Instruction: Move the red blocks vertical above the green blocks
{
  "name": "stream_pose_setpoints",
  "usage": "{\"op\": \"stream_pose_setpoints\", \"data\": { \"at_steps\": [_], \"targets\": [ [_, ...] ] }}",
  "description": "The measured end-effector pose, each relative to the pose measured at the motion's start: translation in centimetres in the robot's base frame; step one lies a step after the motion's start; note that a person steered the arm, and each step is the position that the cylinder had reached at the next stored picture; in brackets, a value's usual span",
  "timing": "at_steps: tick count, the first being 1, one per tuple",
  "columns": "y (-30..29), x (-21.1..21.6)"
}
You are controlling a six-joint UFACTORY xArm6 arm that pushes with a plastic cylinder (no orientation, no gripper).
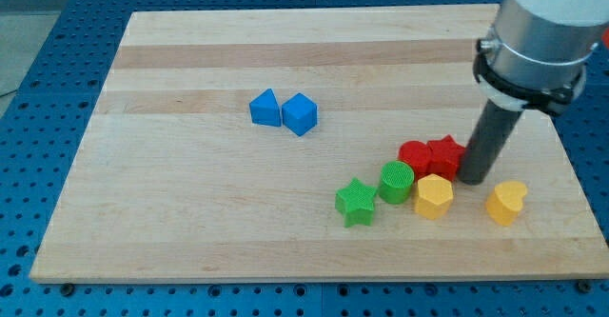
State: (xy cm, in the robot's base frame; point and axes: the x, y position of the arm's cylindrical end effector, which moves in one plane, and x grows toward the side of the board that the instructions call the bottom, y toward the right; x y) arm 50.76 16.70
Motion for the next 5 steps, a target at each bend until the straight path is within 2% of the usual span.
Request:
{"op": "stream_pose_setpoints", "data": {
  "at_steps": [2,5],
  "targets": [
    [-3.7,-2.9],
    [-1.7,-3.0]
  ]
}}
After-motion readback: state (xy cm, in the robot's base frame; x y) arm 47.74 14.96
